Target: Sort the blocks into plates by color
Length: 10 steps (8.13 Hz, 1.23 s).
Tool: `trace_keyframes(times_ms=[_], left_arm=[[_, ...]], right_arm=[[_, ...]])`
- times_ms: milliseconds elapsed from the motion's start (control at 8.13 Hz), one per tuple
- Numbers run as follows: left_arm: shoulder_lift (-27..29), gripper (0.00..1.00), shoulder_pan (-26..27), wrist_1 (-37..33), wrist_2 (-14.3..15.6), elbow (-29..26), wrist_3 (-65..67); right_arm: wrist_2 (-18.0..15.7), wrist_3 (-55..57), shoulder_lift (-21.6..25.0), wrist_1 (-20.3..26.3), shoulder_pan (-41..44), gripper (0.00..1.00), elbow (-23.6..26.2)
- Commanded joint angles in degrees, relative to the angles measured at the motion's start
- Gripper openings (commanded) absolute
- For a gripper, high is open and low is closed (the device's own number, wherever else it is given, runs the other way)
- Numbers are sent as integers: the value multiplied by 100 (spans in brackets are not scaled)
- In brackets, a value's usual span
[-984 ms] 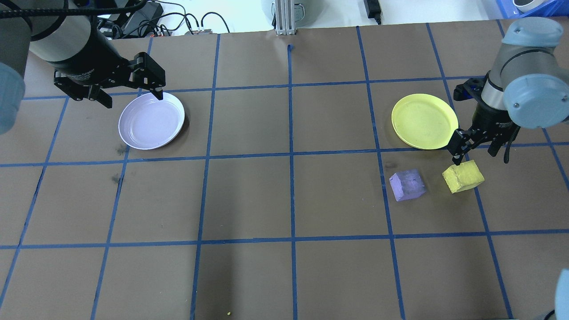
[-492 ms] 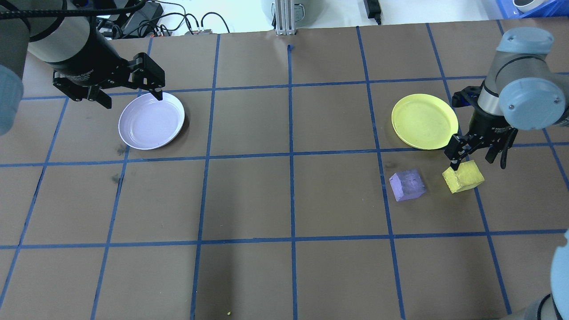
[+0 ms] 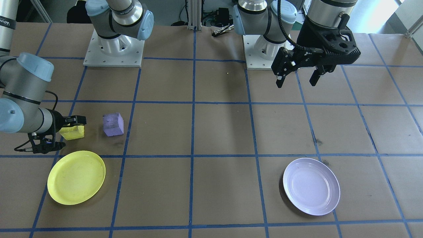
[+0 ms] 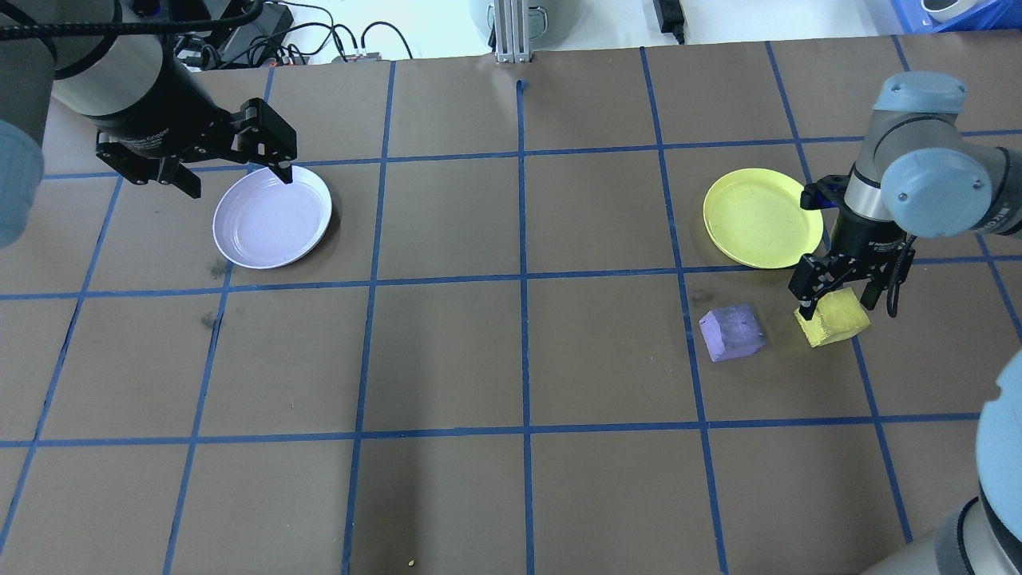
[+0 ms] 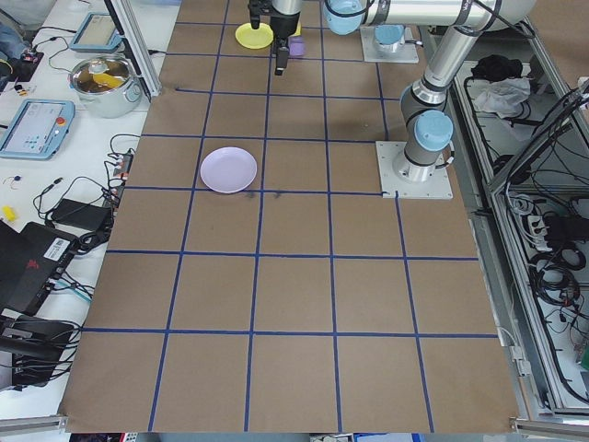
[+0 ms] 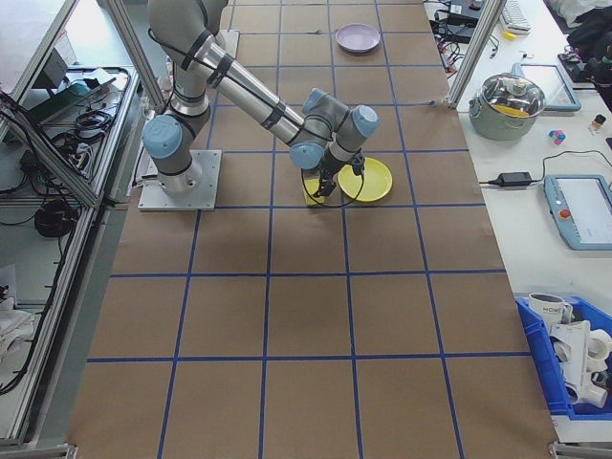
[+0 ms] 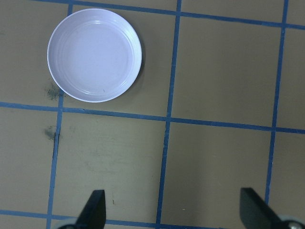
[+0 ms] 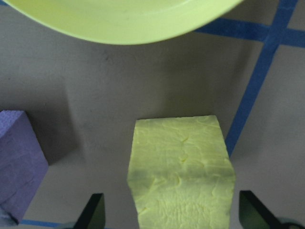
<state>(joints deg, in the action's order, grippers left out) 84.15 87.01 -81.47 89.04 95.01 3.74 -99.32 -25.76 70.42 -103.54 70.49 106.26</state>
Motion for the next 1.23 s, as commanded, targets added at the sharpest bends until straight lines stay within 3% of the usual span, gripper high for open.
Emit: trace_keyframes(times_ms=[0,246,369,492,861,1107], left_arm=[[-30,100,0,0,17,9,-5],[-12,100,0,0,8,9,4],[-12,100,-9,0,8,9,4],[-12,100,-9,0,8,9,4],[31,100,-9,9,8,0,4],[23,100,-9,9,8,0,4]], right_arm=[[0,27,-72,-43,0,94,52],[0,10,-72,-70,0,50,53],[0,-8,-72,-61,0,15,53],[0,-17,-55,-78,0,0,44],[-280,-17,190,97,0,0,-358],[-220,45,472,387,17,0,-894]])
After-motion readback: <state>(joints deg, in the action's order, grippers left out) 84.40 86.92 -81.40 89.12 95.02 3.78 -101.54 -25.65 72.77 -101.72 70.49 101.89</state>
